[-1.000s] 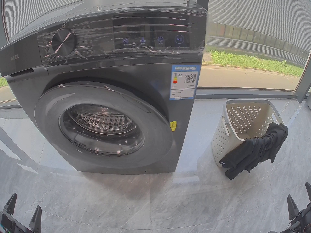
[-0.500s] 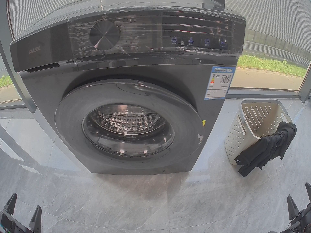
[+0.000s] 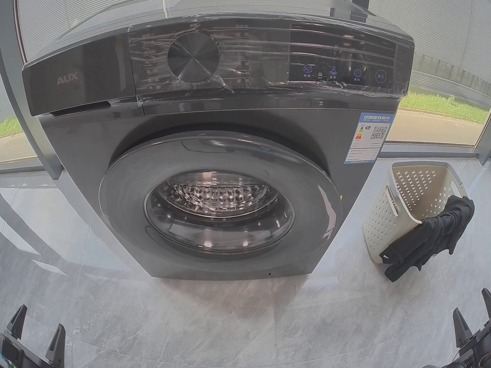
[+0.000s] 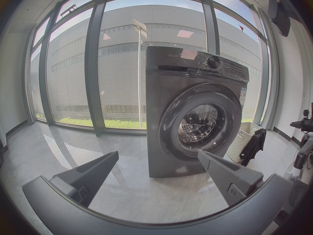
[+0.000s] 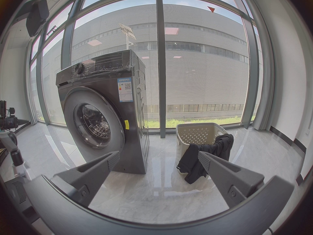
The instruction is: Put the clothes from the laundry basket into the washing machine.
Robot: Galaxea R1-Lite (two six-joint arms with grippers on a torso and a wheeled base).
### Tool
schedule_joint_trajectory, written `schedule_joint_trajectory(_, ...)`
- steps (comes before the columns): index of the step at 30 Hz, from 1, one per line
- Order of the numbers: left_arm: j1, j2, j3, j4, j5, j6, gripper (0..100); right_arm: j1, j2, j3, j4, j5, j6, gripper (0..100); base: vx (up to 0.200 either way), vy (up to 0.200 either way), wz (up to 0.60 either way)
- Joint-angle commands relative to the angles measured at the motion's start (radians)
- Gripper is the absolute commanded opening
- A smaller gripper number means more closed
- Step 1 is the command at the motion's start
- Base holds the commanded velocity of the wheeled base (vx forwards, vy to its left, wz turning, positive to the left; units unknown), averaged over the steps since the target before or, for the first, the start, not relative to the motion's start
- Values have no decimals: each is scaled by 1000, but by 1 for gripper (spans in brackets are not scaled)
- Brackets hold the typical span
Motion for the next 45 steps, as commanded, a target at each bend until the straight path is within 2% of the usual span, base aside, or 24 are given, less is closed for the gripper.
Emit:
schedule_joint_trajectory(1,0,-18,15,0,1,-1,100,0,-16,18,0,1,0,100,0,0,0)
schedule_joint_trajectory(10,0,-18,15,0,1,-1,100,0,-16,18,0,1,0,100,200,0,0)
schedule_joint_trajectory(25,0,-18,15,0,1,-1,100,0,-16,18,0,1,0,100,0,0,0)
schedule_joint_trajectory(31,0,-18,15,0,1,-1,100,0,-16,18,0,1,0,100,200,0,0)
schedule_joint_trajectory(40,0,-18,15,0,1,1,100,0,-16,18,0,1,0,100,0,0,0)
schedule_joint_trajectory(45,0,-18,15,0,1,1,100,0,-16,18,0,1,0,100,0,200,0)
